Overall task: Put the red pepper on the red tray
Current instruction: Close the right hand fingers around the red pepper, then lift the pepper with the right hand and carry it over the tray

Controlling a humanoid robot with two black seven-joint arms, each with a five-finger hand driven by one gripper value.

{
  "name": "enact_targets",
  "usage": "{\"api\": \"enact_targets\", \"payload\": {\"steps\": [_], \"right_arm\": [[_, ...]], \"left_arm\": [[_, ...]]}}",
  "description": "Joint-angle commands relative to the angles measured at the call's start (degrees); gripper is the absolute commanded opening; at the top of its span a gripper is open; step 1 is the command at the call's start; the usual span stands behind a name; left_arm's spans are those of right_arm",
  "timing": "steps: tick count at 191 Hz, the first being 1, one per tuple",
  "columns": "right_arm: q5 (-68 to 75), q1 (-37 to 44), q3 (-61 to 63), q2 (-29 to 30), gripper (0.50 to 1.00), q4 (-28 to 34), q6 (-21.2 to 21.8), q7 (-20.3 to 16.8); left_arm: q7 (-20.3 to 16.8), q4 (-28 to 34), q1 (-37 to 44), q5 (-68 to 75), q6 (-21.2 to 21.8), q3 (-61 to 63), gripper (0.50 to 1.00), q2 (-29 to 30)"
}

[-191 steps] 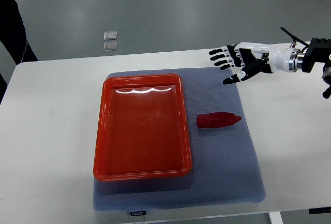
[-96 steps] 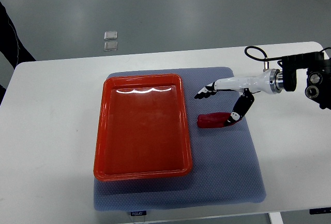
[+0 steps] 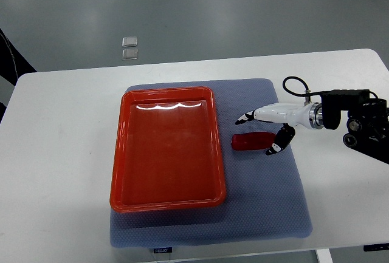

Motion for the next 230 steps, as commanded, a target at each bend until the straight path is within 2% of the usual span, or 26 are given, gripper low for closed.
{"api": "enact_targets", "payload": {"steps": [1,58,92,147,205,230], "right_arm": [[-0.07,-0.06,-0.01,1.08,0.836,-1.07,-0.64,-0.19],[-0.42,0.20,-0.45,1.35,0.756,-1.77,-0.55,-0.19],[-0.43,0.20,-0.54,1.35,0.652,-1.77,-0.20,-0.19],[-0.42,0.82,-0.45,1.26,0.513,-1.77,-0.03,-0.10],[0.72,2.49,0.51,1.00,0.500,-1.77,0.06,0.34],[2.12,6.27,0.69,2.05,0.500,-1.77,0.59,0.51]], "left_arm": [[0.02,0.00,-0.03,0.00,0.04,-0.01,1.000,0.00],[-0.07,0.00,0.06,0.00,0.04,-0.01,1.000,0.00],[0.02,0.00,0.05,0.00,-0.04,-0.01,1.000,0.00],[-0.07,0.00,0.05,0.00,-0.04,-0.01,1.000,0.00],[-0.07,0.00,0.06,0.00,-0.04,-0.01,1.000,0.00],[0.02,0.00,-0.03,0.00,0.04,-0.01,1.000,0.00]]}}
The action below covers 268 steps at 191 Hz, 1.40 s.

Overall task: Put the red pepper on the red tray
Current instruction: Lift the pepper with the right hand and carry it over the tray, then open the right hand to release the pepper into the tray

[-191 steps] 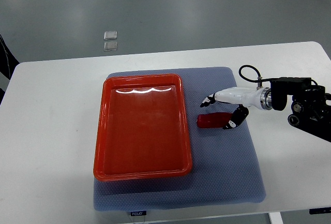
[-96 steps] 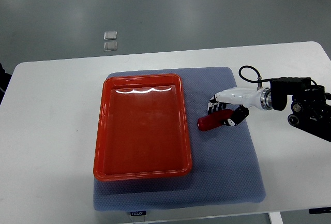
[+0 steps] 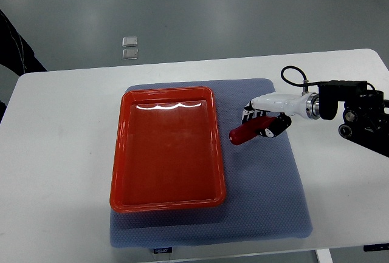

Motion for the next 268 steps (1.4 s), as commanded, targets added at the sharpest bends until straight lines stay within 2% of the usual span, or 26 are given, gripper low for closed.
{"api": "enact_targets", "payload": {"steps": [1,24,63,78,100,125,156,158,159,160,161,162,163,164,165,166,167,168,169,170,171,177,184,198,225,268], "right_arm": [[1.44,2.95,0.12,1.24,0.500,0.01,0.71,0.17],[2.94,6.55,0.12,5.28,0.500,0.01,2.82,1.05],[3.02,11.39,-0.76,14.51,0.500,-0.78,3.44,1.22],[2.85,13.06,-1.90,20.14,0.500,-3.07,3.52,1.14],[2.67,13.93,-6.38,27.16,0.500,-10.53,3.52,1.14],[2.41,13.41,-8.58,31.03,0.500,-15.55,3.44,1.14],[2.67,12.53,-9.20,32.00,0.500,-16.95,3.44,0.96],[2.67,12.35,-9.20,32.09,0.513,-16.95,3.35,0.87],[2.76,12.27,-9.20,32.09,0.559,-17.04,3.26,0.87],[2.76,12.27,-9.20,32.09,0.560,-17.04,3.26,0.87],[2.76,12.09,-9.20,32.09,0.606,-17.04,3.17,0.96],[2.76,12.09,-9.20,32.09,0.607,-17.04,3.17,0.96],[2.85,12.00,-9.20,32.09,0.651,-17.04,3.09,0.96],[2.85,12.00,-9.20,32.09,0.652,-17.04,3.08,0.96],[2.85,11.91,-9.20,32.09,0.692,-17.04,3.00,0.96],[2.85,11.91,-9.20,32.09,0.693,-17.04,3.00,0.96],[2.93,11.74,-9.11,32.09,0.725,-16.96,2.91,0.96],[2.94,11.74,-9.11,32.09,0.725,-16.95,2.91,0.96],[2.94,11.65,-9.11,32.09,0.758,-16.95,2.91,0.96],[2.94,11.65,-9.11,32.09,0.758,-16.95,2.91,0.96],[3.02,11.56,-9.11,32.09,0.784,-16.95,2.82,0.96],[3.11,11.12,-9.02,32.09,0.835,-16.95,2.82,0.96],[3.11,10.77,-9.02,32.09,0.866,-16.95,2.82,0.96],[3.29,10.16,-8.67,32.00,0.897,-16.95,2.82,1.05],[6.10,10.07,-7.53,30.86,0.897,-16.95,2.73,1.22],[25.96,9.63,4.25,26.20,0.897,-16.95,6.42,0.26]], "left_arm": [[-0.03,0.00,-0.03,0.00,-0.02,0.00,1.000,0.00],[-0.03,0.00,-0.03,0.00,-0.02,0.00,1.000,0.00],[-0.03,0.00,0.05,0.00,-0.02,0.00,1.000,0.00],[0.06,0.00,-0.03,0.00,-0.02,0.00,1.000,0.00],[0.06,0.00,0.05,0.00,-0.02,0.00,1.000,0.00],[0.06,0.00,-0.03,0.00,-0.02,0.00,1.000,0.00],[-0.03,0.00,0.05,0.00,0.07,0.00,1.000,0.00],[-0.03,0.00,-0.03,0.00,0.07,0.00,1.000,0.00],[0.05,0.00,-0.03,0.00,0.07,0.00,1.000,0.00],[0.06,0.00,-0.03,0.00,0.07,0.00,1.000,0.00],[0.06,0.00,0.05,0.00,-0.02,0.00,1.000,0.00],[0.06,0.00,0.05,0.00,-0.02,0.00,1.000,0.00],[0.06,0.00,0.05,0.00,0.07,0.00,1.000,0.00],[0.06,0.00,0.05,0.00,0.07,0.00,1.000,0.00],[0.06,0.00,-0.03,0.00,-0.02,0.00,1.000,0.00],[0.06,0.00,-0.03,0.00,-0.02,0.00,1.000,0.00],[0.06,0.00,-0.03,0.00,-0.02,0.00,1.000,0.00],[0.06,0.00,-0.03,0.00,-0.02,0.00,1.000,0.00],[-0.03,0.00,-0.03,0.00,0.07,0.00,1.000,0.00],[-0.03,0.00,-0.03,0.00,0.07,0.00,1.000,0.00],[-0.03,0.00,0.05,0.00,-0.02,0.00,1.000,0.00],[-0.03,0.00,0.05,0.00,0.07,0.00,1.000,0.00],[0.05,0.00,-0.03,0.00,0.07,0.00,1.000,0.00],[0.05,0.00,-0.03,0.00,-0.02,0.00,1.000,0.00],[-0.03,0.00,-0.03,0.00,0.07,0.00,1.000,0.00],[-0.03,0.00,0.05,0.00,-0.02,0.00,1.000,0.00]]}}
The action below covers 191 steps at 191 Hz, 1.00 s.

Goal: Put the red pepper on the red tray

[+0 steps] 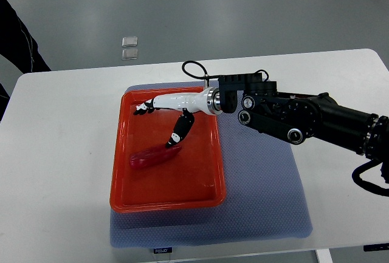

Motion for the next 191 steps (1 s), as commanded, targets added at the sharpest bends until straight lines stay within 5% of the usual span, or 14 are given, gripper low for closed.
{"api": "enact_targets", "payload": {"steps": [1,43,132,191], "right_arm": [[10.22,-0.23,4.29,-2.72,0.897,0.00,2.17,-0.59],[32.54,-2.07,5.61,-9.67,0.897,-1.93,3.49,-2.78],[77.37,-9.63,7.10,-8.70,0.899,-15.55,5.25,-6.04],[82.21,-14.20,12.20,-8.44,0.913,-15.64,4.37,-5.60]], "left_arm": [[0.04,0.00,0.04,0.00,-0.05,0.00,1.000,0.00],[-0.05,0.00,0.04,0.00,-0.05,0.00,1.000,0.00],[0.04,0.00,0.04,0.00,-0.05,0.00,1.000,0.00],[0.04,0.00,0.04,0.00,-0.05,0.00,1.000,0.00]]}}
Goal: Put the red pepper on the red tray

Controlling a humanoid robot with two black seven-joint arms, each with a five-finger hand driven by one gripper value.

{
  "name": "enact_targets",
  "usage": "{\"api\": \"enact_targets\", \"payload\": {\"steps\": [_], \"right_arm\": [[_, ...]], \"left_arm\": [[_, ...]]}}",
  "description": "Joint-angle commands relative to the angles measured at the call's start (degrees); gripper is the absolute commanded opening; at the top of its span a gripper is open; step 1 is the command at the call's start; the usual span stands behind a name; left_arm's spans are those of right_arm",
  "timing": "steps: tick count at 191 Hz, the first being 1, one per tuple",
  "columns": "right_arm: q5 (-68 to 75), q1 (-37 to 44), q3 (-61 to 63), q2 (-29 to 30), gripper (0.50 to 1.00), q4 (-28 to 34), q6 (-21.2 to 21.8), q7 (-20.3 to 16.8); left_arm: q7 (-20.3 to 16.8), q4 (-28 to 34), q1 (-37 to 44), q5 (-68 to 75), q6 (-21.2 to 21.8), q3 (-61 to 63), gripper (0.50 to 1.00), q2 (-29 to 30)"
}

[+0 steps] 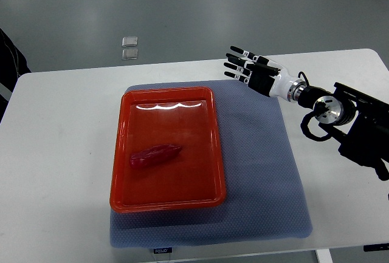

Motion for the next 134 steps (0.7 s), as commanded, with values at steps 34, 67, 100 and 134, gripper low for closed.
{"api": "enact_targets", "payload": {"steps": [34,67,100,134], "right_arm": [[0.14,-1.92,3.20,0.55,0.913,-0.44,-0.02,0.64],[-0.82,-2.10,3.12,0.46,0.913,-0.35,0.25,0.64],[-0.91,-2.80,3.12,0.11,0.913,-0.44,0.25,0.64],[-0.74,-2.80,3.82,0.11,0.913,-0.79,0.07,0.73]], "left_arm": [[0.04,0.00,0.05,0.00,-0.02,0.00,1.000,0.00],[-0.05,0.00,-0.04,0.00,-0.03,0.00,1.000,0.00],[-0.05,0.00,-0.04,0.00,0.06,0.00,1.000,0.00],[-0.05,0.00,-0.04,0.00,-0.03,0.00,1.000,0.00]]}}
